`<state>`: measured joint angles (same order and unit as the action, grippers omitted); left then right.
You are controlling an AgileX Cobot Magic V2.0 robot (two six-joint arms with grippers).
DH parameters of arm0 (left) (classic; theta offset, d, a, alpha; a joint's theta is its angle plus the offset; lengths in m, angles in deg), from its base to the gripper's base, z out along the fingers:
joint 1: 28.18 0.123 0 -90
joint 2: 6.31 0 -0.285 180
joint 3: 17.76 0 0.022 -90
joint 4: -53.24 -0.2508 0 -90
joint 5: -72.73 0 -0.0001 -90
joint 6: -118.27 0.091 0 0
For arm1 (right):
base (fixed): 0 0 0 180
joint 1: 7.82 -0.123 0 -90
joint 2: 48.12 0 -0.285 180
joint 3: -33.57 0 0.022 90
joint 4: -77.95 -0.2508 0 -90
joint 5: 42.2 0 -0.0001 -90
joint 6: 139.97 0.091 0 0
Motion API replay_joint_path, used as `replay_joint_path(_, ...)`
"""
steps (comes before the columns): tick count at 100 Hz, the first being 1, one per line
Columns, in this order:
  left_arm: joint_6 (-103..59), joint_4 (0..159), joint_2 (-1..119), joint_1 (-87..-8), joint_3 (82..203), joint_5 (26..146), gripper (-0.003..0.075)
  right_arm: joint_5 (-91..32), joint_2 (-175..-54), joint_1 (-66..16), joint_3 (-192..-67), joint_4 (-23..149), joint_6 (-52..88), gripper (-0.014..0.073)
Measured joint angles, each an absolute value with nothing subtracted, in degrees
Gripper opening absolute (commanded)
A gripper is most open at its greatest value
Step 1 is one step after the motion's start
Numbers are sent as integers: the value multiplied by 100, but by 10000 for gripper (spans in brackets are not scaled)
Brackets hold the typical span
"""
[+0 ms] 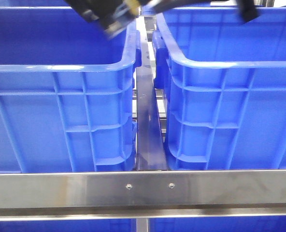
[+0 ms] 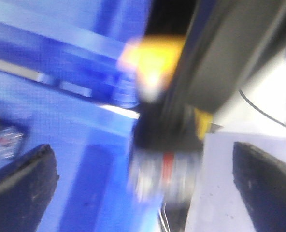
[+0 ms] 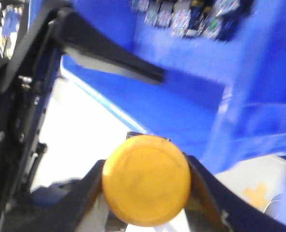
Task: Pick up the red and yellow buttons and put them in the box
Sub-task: 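Grasp the yellow button with the right gripper, release left gripper, then lower the yellow button into the empty crate and open right gripper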
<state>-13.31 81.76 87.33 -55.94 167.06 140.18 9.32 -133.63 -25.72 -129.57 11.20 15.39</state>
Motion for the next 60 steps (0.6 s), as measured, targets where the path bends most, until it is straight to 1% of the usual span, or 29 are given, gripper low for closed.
replay_joint_path(20,-1390,8152,8733,-5382,16760,14118,690,1039,-13072,-1558,-13097,1426,1539,171)
replay_joint_path(34,-1390,8152,8733,-5369,16760,14145,690,951,-13059,-1037,-13289,1922,1539,171)
replay_joint_path(44,-1390,8152,8733,-5369,16760,14155,690,678,-13059,-855,-13422,2395,1539,171)
replay_joint_path(60,-1390,8152,8733,-5369,16760,14155,690,129,-13148,-826,-13605,3276,1539,171)
